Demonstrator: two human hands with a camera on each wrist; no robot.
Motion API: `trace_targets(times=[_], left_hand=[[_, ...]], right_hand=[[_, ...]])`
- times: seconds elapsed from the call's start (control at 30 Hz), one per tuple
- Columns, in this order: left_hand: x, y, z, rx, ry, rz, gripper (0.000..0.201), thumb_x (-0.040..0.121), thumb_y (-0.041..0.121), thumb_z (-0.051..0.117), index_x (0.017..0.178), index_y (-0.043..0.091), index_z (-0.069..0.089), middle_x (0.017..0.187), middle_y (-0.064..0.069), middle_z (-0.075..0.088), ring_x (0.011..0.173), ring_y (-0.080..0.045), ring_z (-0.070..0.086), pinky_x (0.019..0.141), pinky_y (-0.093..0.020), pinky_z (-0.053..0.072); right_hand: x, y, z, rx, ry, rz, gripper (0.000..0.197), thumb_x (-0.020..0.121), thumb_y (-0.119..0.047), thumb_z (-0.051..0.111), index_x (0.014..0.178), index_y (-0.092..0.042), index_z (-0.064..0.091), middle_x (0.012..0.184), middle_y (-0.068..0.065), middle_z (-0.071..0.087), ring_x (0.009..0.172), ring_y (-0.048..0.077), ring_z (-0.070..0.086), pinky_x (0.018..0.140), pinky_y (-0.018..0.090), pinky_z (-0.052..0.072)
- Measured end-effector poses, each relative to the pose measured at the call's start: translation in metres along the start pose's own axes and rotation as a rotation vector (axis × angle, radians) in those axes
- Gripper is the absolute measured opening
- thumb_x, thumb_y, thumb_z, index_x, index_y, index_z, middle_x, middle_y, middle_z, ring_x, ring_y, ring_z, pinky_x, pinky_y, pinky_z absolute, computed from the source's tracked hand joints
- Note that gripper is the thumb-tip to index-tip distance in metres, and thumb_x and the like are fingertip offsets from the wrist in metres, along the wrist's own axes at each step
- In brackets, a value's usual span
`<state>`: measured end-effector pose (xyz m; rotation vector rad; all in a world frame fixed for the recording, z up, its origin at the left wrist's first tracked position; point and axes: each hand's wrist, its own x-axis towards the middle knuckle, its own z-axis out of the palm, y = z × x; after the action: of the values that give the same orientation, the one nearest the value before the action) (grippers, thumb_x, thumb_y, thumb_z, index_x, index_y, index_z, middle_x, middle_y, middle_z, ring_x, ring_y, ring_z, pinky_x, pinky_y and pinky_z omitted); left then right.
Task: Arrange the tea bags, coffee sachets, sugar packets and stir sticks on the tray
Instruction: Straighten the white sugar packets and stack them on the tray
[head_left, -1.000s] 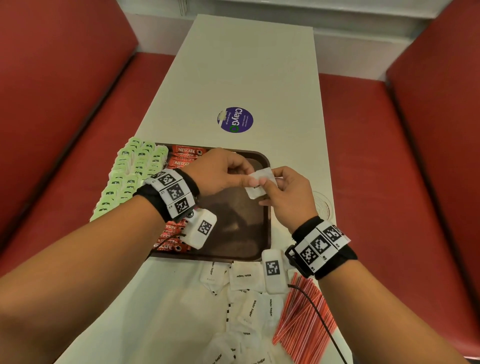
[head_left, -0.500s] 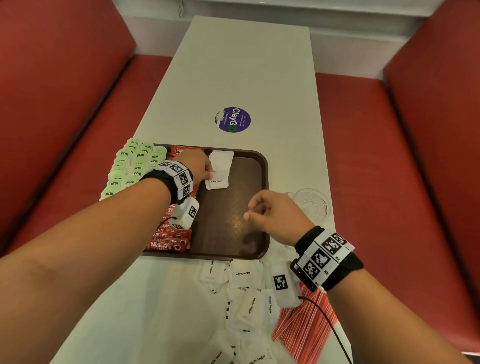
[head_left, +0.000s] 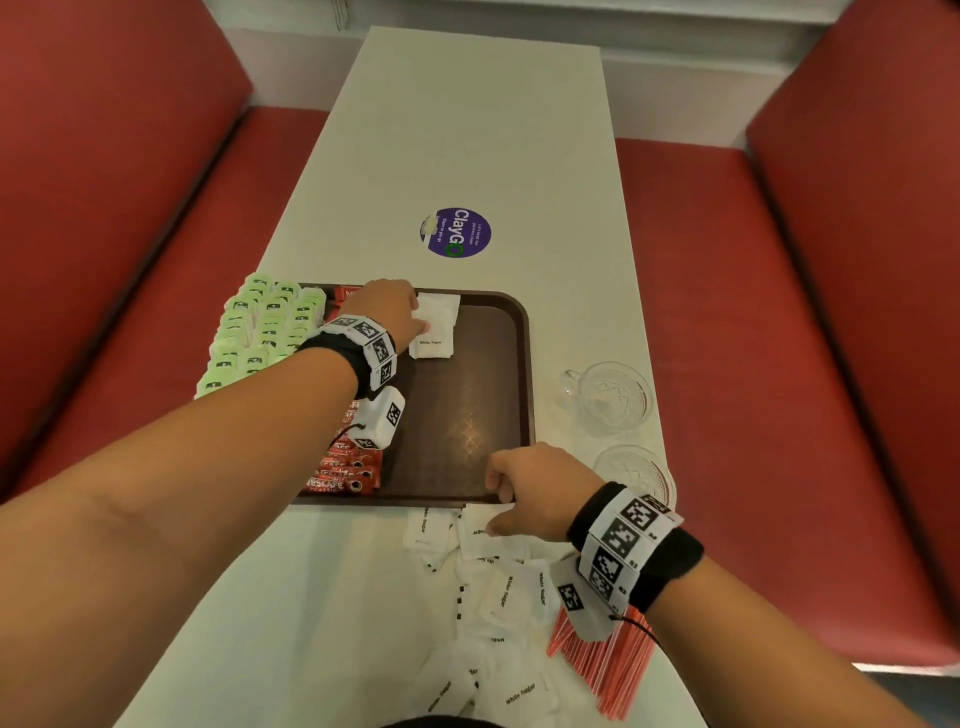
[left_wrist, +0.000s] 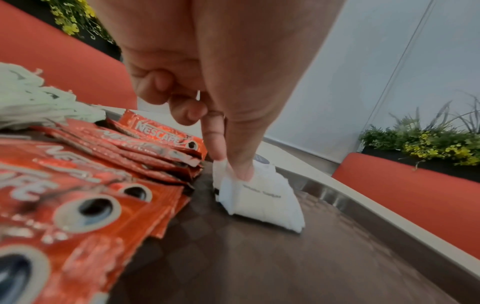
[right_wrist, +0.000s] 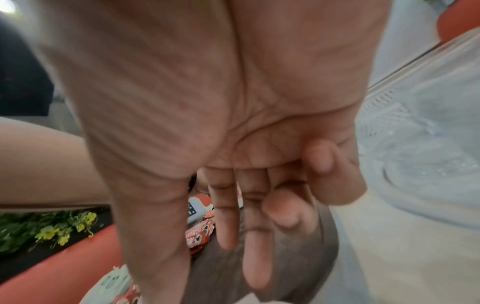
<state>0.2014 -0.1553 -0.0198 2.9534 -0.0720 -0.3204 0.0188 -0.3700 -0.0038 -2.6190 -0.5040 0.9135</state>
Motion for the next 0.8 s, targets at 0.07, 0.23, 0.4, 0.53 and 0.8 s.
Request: trace_targets(times=[0.07, 0.23, 0.4, 0.53, 0.8], left_hand=[[-0.022, 0.003, -0.005, -0.053, 0.034, 0.046, 0.035, 0.090, 0.043, 0.066, 0.116, 0.021, 0.062, 0.113, -0.003, 0.065, 0.106, -0.024, 0.060, 0.086, -0.034, 0.046], [-0.103, 0.022, -0.007, -0.158, -0.006, 0.292, 0.015, 0.092, 0.042, 0.064, 0.100, 0.030, 0.066, 0.091, 0.013, 0.062, 0.085, -0.007, 0.058, 0.081, -0.032, 0.052], [-0.168, 0.031, 0.018, -0.064, -0.180, 0.526, 0.013, 0.091, 0.046, 0.064, 0.095, 0.034, 0.066, 0.090, 0.016, 0.057, 0.087, -0.005, 0.055, 0.081, -0.027, 0.048], [-0.194, 0.029, 0.046, 0.068, -0.229, 0.632, 0.032, 0.085, 0.059, 0.064, 0.102, 0.032, 0.064, 0.093, 0.015, 0.053, 0.091, -0.010, 0.055, 0.081, -0.030, 0.047], [-0.204, 0.015, 0.061, -0.229, -0.201, 0.472, 0.027, 0.087, 0.049, 0.068, 0.083, 0.023, 0.065, 0.075, 0.007, 0.062, 0.070, -0.015, 0.059, 0.065, -0.035, 0.050]], right_hand=[[-0.002, -0.002, 0.006, -0.043, 0.007, 0.016, 0.043, 0.080, -0.044, 0.077, 0.113, -0.024, 0.060, 0.104, -0.004, 0.065, 0.093, 0.018, 0.061, 0.081, 0.033, 0.053], [-0.008, -0.007, 0.021, -0.117, 0.041, 0.034, 0.034, 0.082, -0.036, 0.076, 0.111, -0.023, 0.063, 0.107, -0.001, 0.065, 0.094, 0.020, 0.060, 0.076, 0.031, 0.050], [-0.012, -0.010, 0.034, -0.142, 0.103, 0.052, 0.027, 0.086, -0.026, 0.072, 0.111, -0.020, 0.064, 0.109, 0.002, 0.062, 0.096, 0.023, 0.061, 0.077, 0.032, 0.049], [-0.015, -0.012, 0.041, -0.162, 0.102, 0.056, 0.015, 0.089, -0.021, 0.066, 0.102, -0.015, 0.063, 0.099, 0.005, 0.064, 0.087, 0.023, 0.059, 0.071, 0.032, 0.046], [-0.033, -0.015, 0.036, 0.082, 0.217, 0.014, 0.024, 0.088, -0.032, 0.070, 0.080, -0.025, 0.049, 0.080, -0.004, 0.057, 0.076, 0.017, 0.055, 0.068, 0.032, 0.044]])
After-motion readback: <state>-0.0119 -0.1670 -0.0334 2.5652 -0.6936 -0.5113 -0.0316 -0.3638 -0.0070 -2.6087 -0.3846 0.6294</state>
